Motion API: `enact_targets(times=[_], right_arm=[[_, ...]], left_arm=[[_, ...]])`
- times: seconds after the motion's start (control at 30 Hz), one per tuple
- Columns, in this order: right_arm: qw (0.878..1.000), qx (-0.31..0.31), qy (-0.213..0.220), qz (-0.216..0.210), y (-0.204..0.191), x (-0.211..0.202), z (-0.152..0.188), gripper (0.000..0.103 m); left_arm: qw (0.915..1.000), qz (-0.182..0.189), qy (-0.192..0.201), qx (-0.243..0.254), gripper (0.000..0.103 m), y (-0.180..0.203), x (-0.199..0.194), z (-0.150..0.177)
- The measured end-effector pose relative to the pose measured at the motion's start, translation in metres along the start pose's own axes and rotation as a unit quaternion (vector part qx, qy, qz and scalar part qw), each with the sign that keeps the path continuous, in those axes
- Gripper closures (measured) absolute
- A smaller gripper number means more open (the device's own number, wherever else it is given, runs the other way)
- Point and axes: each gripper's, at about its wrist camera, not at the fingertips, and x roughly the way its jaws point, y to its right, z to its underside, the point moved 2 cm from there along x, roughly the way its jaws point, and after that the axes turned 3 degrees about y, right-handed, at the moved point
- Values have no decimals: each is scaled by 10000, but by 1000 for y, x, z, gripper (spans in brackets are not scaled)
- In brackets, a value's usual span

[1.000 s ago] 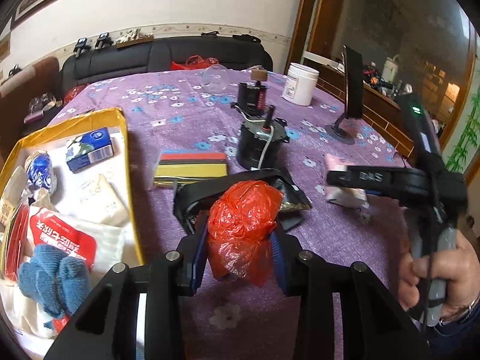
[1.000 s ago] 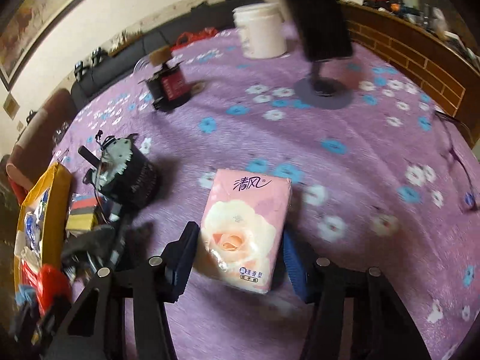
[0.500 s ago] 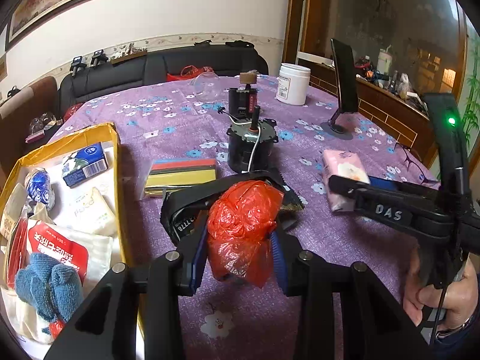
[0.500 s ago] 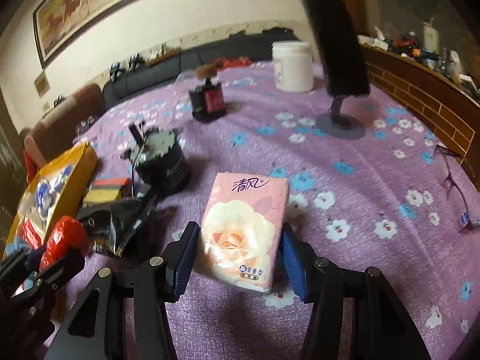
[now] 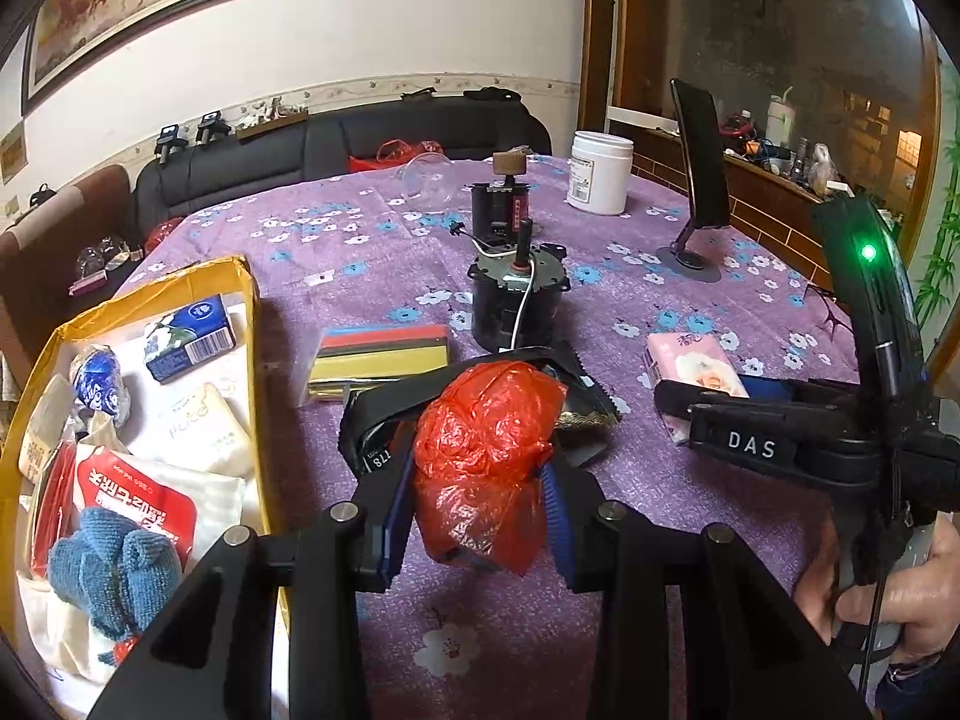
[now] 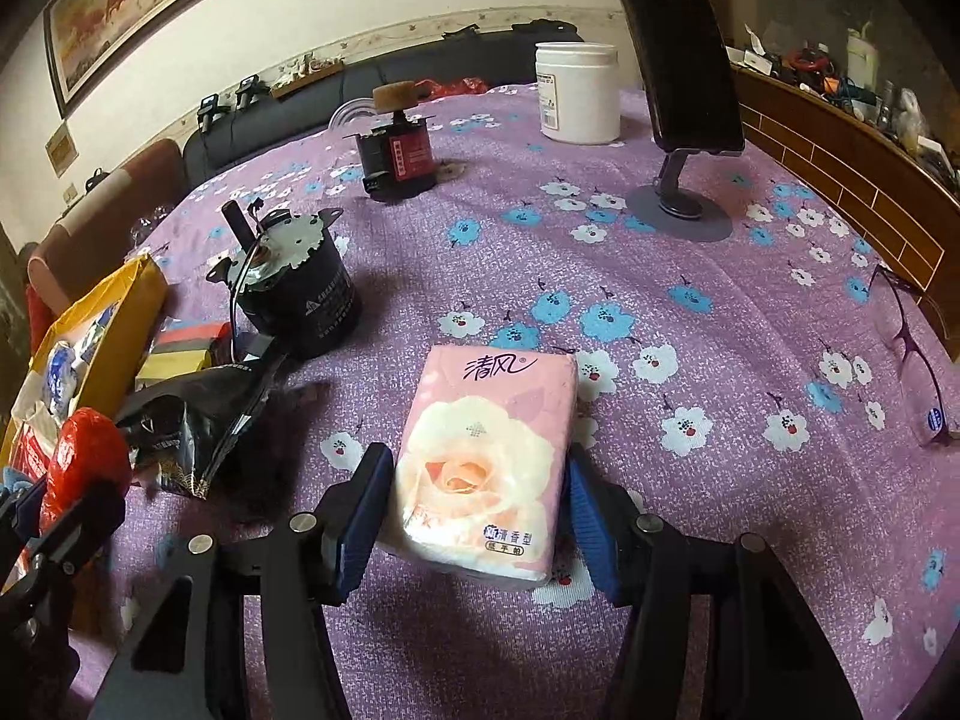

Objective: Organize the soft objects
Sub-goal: 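Lift the red plastic bag with the left gripper while the right gripper lifts the pink tissue pack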

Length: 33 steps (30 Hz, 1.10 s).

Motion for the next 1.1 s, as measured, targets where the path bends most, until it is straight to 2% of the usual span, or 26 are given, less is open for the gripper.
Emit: enact_targets(times=[0.27, 0.5, 0.63, 0.77, 1.1], right_arm=[[9998, -96, -57, 138, -1, 1, -2, 42], [9999, -66, 10, 81, 0, -2, -2, 45], [9998, -49, 194, 60, 0, -8, -2, 48], [9982, -71, 591, 13, -1, -23, -2, 48], [9943, -277, 1030, -29, -11, -38, -4, 48]], left_arm=[[10000, -55, 28, -52, 67, -1, 0, 0], [9998, -151, 97, 83, 67, 3, -3, 0], [9997, -161, 130, 103, 67, 4, -5, 0], [9996, -168, 176, 136, 67, 5, -6, 0], [9993, -198, 271, 159, 66, 5, -10, 0]])
